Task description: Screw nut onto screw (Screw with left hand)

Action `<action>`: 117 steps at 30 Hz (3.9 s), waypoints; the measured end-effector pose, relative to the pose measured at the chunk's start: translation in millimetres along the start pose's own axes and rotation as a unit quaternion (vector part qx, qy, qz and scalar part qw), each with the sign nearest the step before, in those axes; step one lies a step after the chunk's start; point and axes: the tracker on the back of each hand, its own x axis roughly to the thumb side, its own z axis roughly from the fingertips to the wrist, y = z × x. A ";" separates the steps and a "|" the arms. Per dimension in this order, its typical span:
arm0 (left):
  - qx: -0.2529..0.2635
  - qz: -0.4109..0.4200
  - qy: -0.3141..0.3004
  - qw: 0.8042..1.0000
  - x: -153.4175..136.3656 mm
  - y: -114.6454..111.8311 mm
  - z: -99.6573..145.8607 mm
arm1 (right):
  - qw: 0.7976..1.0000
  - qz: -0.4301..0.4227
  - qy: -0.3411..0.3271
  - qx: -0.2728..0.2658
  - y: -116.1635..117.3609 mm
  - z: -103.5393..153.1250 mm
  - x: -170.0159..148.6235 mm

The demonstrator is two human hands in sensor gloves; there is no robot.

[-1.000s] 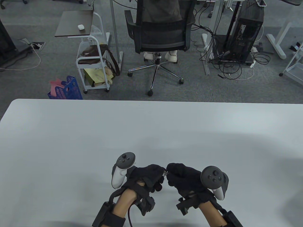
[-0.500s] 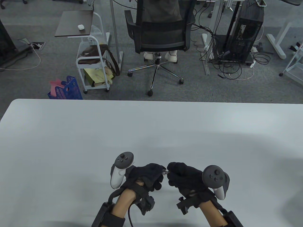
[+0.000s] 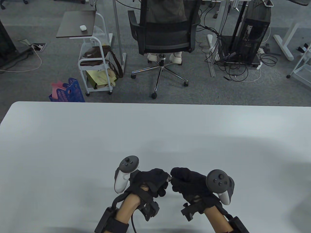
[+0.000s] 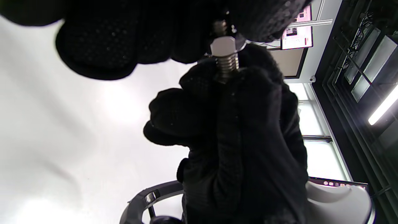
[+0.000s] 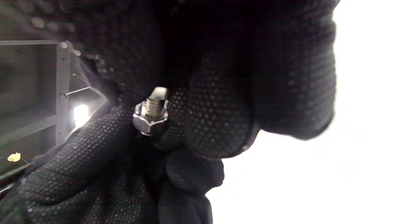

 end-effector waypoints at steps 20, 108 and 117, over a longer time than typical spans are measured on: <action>-0.012 0.016 0.004 1.000 -4.7 -0.6 -1.2 | 1.000 0.020 -0.013 -0.001 -0.5 0.2 1.6; -0.037 0.008 0.018 0.999 -7.1 0.1 -3.8 | 0.999 0.034 -0.011 0.009 6.8 0.7 -2.6; -0.019 0.006 0.028 0.999 -8.7 -1.2 -3.8 | 0.999 0.040 -0.012 0.010 6.9 0.8 -2.4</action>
